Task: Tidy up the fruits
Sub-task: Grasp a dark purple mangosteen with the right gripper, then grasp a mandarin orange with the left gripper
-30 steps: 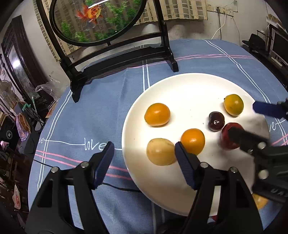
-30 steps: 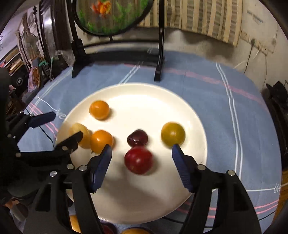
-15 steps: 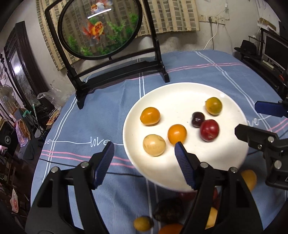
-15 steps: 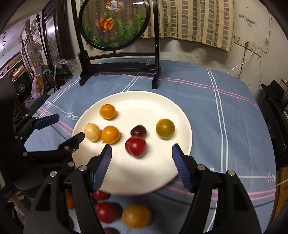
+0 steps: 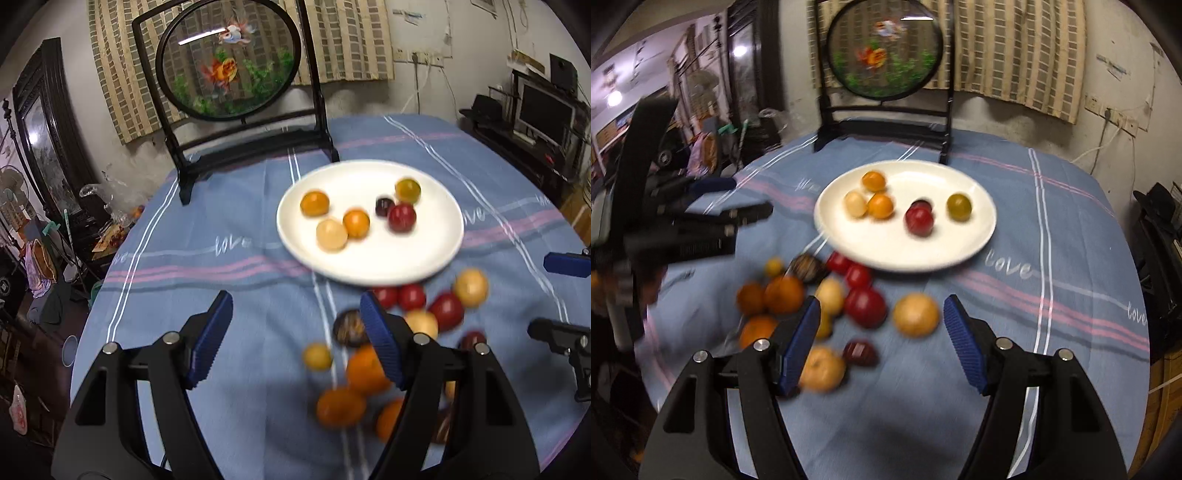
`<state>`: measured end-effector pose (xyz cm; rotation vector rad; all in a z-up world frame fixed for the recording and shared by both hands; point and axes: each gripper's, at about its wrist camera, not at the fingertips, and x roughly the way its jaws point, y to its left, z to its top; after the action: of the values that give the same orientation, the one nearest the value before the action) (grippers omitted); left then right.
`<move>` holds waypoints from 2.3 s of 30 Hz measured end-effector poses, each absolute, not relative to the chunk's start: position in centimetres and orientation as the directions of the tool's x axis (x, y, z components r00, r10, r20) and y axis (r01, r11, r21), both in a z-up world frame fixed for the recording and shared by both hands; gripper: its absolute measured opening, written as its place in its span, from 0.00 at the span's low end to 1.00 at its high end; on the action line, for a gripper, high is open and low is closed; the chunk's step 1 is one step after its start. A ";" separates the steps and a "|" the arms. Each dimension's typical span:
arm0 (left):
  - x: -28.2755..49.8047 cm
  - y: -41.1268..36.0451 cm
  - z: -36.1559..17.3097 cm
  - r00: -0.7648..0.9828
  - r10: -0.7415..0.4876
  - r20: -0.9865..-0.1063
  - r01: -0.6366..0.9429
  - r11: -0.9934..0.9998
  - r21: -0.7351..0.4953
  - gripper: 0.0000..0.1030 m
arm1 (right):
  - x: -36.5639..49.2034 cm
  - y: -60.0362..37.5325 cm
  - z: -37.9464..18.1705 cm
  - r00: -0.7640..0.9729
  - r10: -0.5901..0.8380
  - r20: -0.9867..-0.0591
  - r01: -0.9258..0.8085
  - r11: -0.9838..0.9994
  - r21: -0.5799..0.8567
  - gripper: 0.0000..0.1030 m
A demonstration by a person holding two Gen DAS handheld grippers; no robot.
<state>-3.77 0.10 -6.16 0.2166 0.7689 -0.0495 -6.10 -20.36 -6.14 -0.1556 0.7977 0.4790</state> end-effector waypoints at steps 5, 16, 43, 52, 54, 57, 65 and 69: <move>-6.0 1.8 -7.8 0.679 0.019 -0.734 0.140 0.978 0.154 0.71 | -10.4 -18.6 -9.0 0.540 0.369 -0.756 -0.551 0.834 0.013 0.68; -7.9 4.0 -9.2 0.639 -0.015 -0.769 0.124 0.989 0.085 0.71 | -11.3 -13.7 -13.8 0.386 0.379 -0.841 -0.591 0.802 0.090 0.68; -10.0 -4.7 -12.9 0.551 -0.133 -0.824 0.292 0.956 0.041 0.71 | -11.0 -19.8 -13.7 0.425 0.402 -0.811 -0.534 0.835 0.133 0.42; -9.1 -5.1 -13.9 0.551 -0.099 -0.829 0.286 0.955 0.077 0.45 | -11.3 -20.6 -14.1 0.420 0.417 -0.806 -0.527 0.835 0.158 0.42; -9.4 -5.2 -13.9 0.560 -0.094 -0.823 0.292 0.952 0.090 0.45 | -11.3 -20.7 -14.2 0.418 0.420 -0.806 -0.525 0.835 0.163 0.42; -9.7 -5.1 -13.9 0.563 -0.099 -0.820 0.286 0.955 0.081 0.45 | -11.2 -20.7 -14.1 0.421 0.420 -0.804 -0.521 0.838 0.165 0.42; -10.5 -4.7 -13.3 0.596 -0.074 -0.799 0.269 0.957 0.112 0.45 | -11.6 -20.0 -13.8 0.423 0.424 -0.801 -0.527 0.834 0.163 0.42; -10.8 -4.5 -12.4 0.618 -0.074 -0.783 0.265 0.957 0.119 0.45 | -11.7 -19.6 -13.3 0.428 0.432 -0.794 -0.533 0.830 0.165 0.42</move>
<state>-10.84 -4.45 -12.43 0.2321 0.8854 -0.1970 -11.65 -19.58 -13.28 -0.1180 0.9543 0.6048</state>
